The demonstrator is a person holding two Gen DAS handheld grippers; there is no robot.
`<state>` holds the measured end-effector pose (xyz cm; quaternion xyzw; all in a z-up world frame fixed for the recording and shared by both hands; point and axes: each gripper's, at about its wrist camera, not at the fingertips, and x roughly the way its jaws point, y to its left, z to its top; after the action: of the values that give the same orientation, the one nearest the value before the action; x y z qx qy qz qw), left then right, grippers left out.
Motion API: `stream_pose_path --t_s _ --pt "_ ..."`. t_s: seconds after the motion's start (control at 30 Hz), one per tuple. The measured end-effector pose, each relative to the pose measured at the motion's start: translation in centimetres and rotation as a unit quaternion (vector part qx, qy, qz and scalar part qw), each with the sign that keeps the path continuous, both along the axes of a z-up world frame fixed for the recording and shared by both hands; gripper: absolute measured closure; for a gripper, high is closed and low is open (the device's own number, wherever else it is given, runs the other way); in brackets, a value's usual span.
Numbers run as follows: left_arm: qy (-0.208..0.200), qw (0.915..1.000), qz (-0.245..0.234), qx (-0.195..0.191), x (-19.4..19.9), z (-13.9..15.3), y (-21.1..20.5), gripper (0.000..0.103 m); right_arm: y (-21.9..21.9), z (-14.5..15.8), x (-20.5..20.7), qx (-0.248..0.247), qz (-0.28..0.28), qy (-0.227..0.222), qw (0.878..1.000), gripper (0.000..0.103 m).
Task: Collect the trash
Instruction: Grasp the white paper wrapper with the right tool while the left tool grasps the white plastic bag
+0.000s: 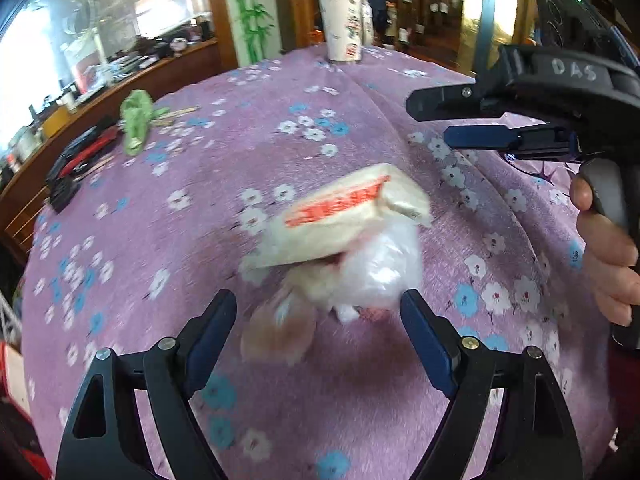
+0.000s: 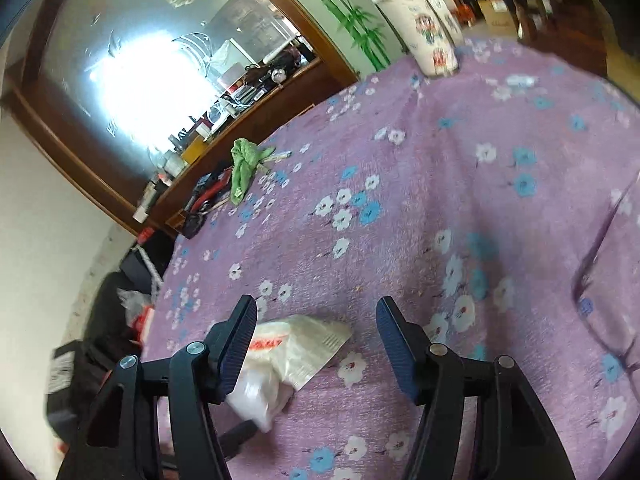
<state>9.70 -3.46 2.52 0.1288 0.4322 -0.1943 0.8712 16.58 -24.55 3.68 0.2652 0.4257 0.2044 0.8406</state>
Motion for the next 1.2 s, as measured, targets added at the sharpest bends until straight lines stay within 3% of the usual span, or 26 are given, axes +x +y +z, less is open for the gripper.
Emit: stream_pose_path --t_s 0.07,0.13,0.27,0.47,0.6,0.77,0.9,1.03,1.2 --pt "0.004 0.9999 -0.012 0.000 0.4 -0.3 -0.7 0.046 0.0 -0.4 0.2 0.014 0.007 0.011 1.000 0.037" --pt "0.011 0.9999 -0.010 0.007 0.7 -0.8 -1.3 0.058 0.3 -0.5 0.3 0.014 0.011 0.013 1.000 0.037" --pt "0.004 1.0000 0.006 0.004 -0.2 -1.2 -1.8 0.067 0.7 -0.4 0.2 0.006 0.014 0.009 1.000 0.037" --pt "0.009 0.9970 0.070 -0.033 -3.0 -0.8 1.3 0.067 1.4 -0.8 0.5 -0.014 0.014 0.003 1.000 0.037" --pt "-0.006 0.9892 0.124 -0.078 -5.3 0.0 5.5 0.067 3.3 -1.4 0.9 -0.039 0.032 -0.006 0.999 0.036" --pt "-0.053 0.9739 0.199 -0.095 -6.4 1.4 10.0 0.067 7.4 -1.5 -0.5 -0.042 0.145 -0.009 0.988 0.035" --pt "-0.077 0.9607 0.247 -0.100 -6.1 1.4 12.2 0.067 10.4 -0.2 -3.5 -0.048 0.257 -0.042 0.964 0.035" --pt "-0.083 0.9533 0.270 -0.108 -5.8 1.1 13.4 0.067 11.4 0.3 -4.5 -0.140 0.206 -0.088 0.965 0.033" --pt "-0.088 0.9510 0.280 -0.097 -5.5 0.9 13.6 0.067 13.5 -1.0 -4.0 -0.157 0.177 -0.086 0.968 0.032"
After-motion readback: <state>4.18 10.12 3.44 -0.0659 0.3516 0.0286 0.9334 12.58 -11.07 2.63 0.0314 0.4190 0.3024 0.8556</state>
